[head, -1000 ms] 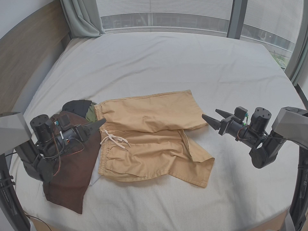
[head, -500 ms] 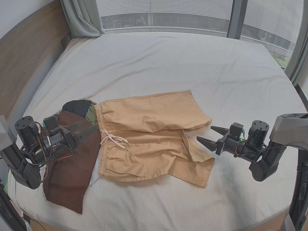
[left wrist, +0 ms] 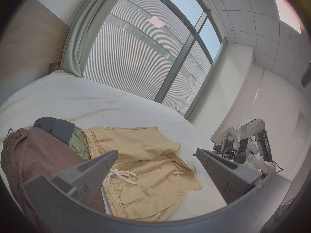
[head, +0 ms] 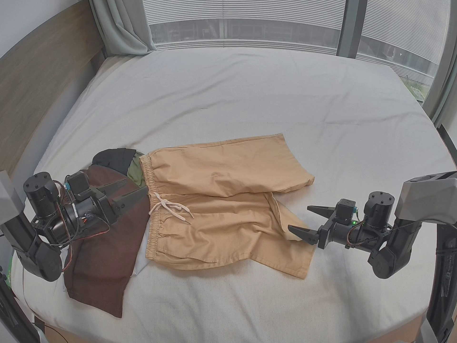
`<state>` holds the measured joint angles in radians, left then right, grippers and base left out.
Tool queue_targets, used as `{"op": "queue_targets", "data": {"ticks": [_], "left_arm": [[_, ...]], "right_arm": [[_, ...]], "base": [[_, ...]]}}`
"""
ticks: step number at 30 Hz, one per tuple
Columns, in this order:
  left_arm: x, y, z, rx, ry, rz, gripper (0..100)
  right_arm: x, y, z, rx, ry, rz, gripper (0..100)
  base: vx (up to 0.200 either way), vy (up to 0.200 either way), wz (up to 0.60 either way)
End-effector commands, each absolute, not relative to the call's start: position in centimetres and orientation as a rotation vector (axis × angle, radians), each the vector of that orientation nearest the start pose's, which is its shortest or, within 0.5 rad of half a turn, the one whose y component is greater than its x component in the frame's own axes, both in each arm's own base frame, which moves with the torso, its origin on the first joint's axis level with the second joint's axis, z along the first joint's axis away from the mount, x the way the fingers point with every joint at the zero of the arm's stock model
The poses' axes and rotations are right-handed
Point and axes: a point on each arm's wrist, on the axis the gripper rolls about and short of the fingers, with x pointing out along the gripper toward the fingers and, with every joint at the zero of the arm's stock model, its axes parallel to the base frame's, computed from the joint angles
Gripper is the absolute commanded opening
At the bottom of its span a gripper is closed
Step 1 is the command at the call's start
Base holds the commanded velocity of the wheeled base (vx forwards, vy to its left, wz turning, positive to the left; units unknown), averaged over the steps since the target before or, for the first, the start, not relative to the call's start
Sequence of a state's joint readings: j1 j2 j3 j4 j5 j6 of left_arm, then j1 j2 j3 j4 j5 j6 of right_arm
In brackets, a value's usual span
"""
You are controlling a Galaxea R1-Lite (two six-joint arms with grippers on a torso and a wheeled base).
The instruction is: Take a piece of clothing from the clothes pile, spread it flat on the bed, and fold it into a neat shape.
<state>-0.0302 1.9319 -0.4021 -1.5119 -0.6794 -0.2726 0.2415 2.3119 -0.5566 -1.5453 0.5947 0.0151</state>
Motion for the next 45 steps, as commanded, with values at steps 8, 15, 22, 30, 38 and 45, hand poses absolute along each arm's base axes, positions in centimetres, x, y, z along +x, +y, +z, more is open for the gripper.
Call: {"op": "queue_targets", "data": {"ticks": [8,15,22,30,38,45], "left_arm": [[28.6,-2.3,10.4,-0.271,0.127,-0.703,100],[28.6,-2.6,10.3,-0.274,0.133,-0.712,100],[28.1,-3.2,10.1,-0.280,0.151,-0.734,100],[28.0,-3.5,10.0,-0.281,0.159,-0.745,100],[27.8,-3.9,10.1,-0.282,0.160,-0.778,100],[27.9,-3.9,10.2,-0.281,0.157,-0.780,100]], "right_arm": [[33.4,10.9,-1.4,0.051,0.275,0.866,100],[33.6,11.2,-2.3,0.030,0.280,0.874,100],[34.3,11.9,-3.1,0.025,0.273,0.885,100],[34.7,11.8,-4.2,0.028,0.286,0.878,100],[35.0,11.7,-4.0,0.026,0.275,0.854,0],[35.6,10.4,-2.5,0.023,0.231,0.817,0]], "base": [[0.000,0.000,0.00],[0.000,0.000,0.00],[0.000,0.000,0.00],[0.000,0.000,0.00],[0.000,0.000,0.00],[0.000,0.000,0.00]]}}
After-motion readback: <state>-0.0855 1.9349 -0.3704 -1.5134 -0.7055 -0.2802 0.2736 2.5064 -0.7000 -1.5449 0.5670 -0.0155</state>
